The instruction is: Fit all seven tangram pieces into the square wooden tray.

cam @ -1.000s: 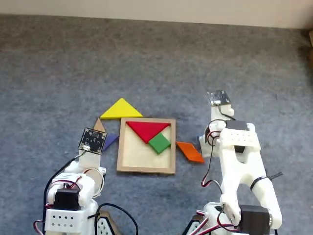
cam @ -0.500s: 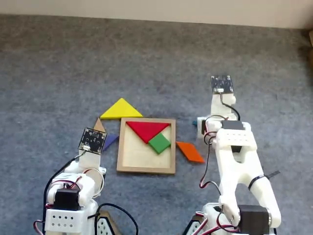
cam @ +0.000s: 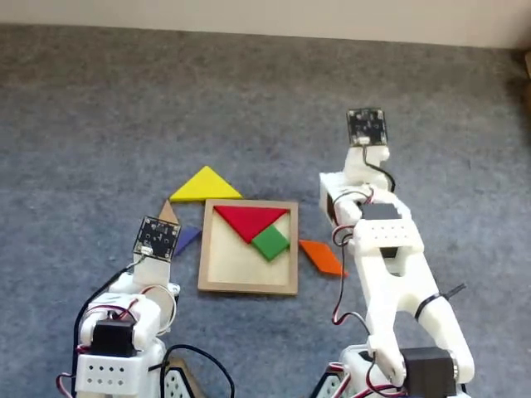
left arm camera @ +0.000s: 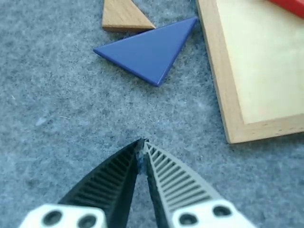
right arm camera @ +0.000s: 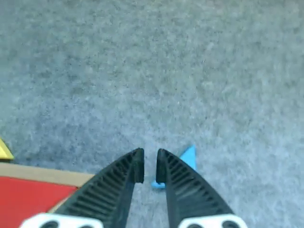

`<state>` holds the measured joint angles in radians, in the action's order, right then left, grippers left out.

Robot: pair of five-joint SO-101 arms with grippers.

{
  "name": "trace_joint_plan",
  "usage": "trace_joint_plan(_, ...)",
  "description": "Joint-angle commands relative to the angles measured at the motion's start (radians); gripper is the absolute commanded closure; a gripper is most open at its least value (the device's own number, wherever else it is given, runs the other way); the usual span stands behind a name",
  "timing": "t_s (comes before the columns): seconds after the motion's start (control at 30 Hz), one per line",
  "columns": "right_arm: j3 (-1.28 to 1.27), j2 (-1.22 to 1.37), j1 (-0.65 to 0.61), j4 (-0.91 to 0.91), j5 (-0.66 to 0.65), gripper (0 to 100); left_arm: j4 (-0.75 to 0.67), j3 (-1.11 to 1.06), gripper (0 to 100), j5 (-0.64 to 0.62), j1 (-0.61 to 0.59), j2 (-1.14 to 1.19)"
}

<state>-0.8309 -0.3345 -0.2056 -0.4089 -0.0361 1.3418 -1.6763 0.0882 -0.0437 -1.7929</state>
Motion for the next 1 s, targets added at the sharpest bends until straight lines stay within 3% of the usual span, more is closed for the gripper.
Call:
trace_joint_plan(0.0, 0.076, -0.041, -0.005, -0.039, 0.083, 89.9, 0.006, -0.019, 100, 0.0, -0.005, -0.019)
trace_joint_plan(0.17, 0.259, 0.025, -0.005, -0.295, 0.25, 74.4, 0.006, -0.019, 100, 0.0, -0.005, -0.019)
trace_joint_plan(0.57, 0.667, 0.441, -0.004, -0.53, 0.417, 74.1, 0.006, -0.019, 100, 0.0, -0.005, -0.019)
trace_joint_plan(0.97, 0.8, 0.65, 0.012, -0.55, 0.431, 74.1, 0.006, -0.019, 100, 0.0, -0.005, -0.019)
